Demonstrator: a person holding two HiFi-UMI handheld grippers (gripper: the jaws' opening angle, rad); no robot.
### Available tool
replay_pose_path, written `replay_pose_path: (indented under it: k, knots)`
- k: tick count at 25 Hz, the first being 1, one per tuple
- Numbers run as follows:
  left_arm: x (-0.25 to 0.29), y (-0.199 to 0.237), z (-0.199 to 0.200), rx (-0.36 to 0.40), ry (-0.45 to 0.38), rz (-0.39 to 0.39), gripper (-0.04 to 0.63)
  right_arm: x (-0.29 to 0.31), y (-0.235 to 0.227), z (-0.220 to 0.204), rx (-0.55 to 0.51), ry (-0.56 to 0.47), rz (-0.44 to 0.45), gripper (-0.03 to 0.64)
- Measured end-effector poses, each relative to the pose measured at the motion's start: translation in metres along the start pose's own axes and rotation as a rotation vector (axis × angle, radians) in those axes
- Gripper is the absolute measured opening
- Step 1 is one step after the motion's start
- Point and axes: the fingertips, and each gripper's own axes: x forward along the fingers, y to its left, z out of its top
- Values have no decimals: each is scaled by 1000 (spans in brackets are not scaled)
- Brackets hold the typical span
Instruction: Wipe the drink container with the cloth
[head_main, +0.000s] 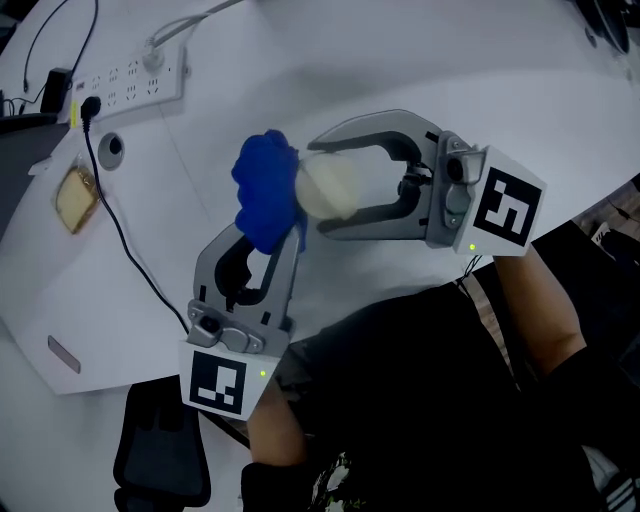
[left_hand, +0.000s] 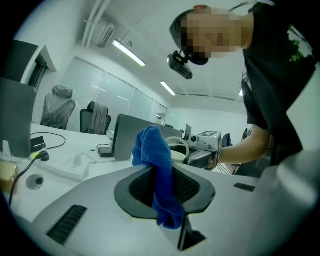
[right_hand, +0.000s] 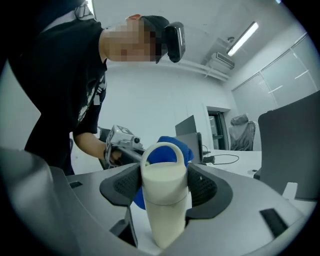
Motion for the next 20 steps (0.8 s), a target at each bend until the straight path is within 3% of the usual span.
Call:
replay_pose_path:
  k: [3,5,8,11,14,20]
  knots:
    - [8,3,-10,30,62,30,64,2,1,5,-7,-3,6,262]
    - [13,6,-35,65,159,48,64,3,0,6,2,-16,-2,262]
    - [22,12,-91,2,325,72,64,2,-1,5,19,-21,-16,262]
    - [34,16,-112,-79,315,103,64,2,0,6,18,-6,-12,262]
    - [36,19,-113,-112,296,110,64,3,-3,8,16,-17,-30,264]
    - [40,22,-115,-91,311,112,64,-3,-14,7,-10,-34,-211,265]
